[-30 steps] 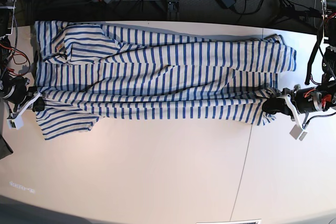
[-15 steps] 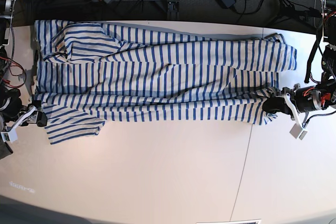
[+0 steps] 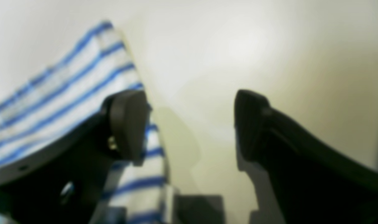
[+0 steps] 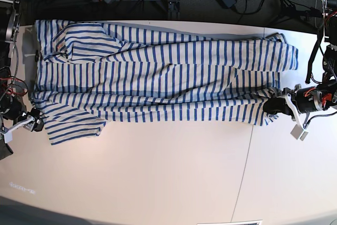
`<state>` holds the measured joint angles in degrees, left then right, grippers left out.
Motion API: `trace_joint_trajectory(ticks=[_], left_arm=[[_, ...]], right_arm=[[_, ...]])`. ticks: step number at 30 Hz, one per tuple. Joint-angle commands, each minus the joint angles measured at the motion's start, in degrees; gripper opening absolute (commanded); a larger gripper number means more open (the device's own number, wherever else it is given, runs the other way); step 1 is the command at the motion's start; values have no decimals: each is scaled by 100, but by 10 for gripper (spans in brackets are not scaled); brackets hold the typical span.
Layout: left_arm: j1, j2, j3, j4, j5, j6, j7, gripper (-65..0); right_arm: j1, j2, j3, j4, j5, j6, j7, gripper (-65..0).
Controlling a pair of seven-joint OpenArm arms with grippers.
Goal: Fold the T-shirt properly
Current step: 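Release and regrasp the hem corner with the right gripper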
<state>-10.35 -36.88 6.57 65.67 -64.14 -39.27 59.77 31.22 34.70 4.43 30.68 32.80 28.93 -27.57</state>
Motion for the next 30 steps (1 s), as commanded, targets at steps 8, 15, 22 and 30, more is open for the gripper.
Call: trace_joint_trajectory(ticks=[8,15,22,30], left_arm=[[-122,-120,-52,81,-101,-73,-83,-650],[-125,-120,-52,81,-105,-73,-85,-650],[-138,-125,-52,81,-142,-73,-181,-650],[-273,-313,-66,271,-964,-73,358,-650]], right_arm=[[68,-767,15,-149,-367,295,-297,-207],[68,-1106,11,-127,-376,345,-693,-293],[66,-929,11,166,-431,348,-649,-650],[-142,-387,11,1910,393,393,-1488,-650]])
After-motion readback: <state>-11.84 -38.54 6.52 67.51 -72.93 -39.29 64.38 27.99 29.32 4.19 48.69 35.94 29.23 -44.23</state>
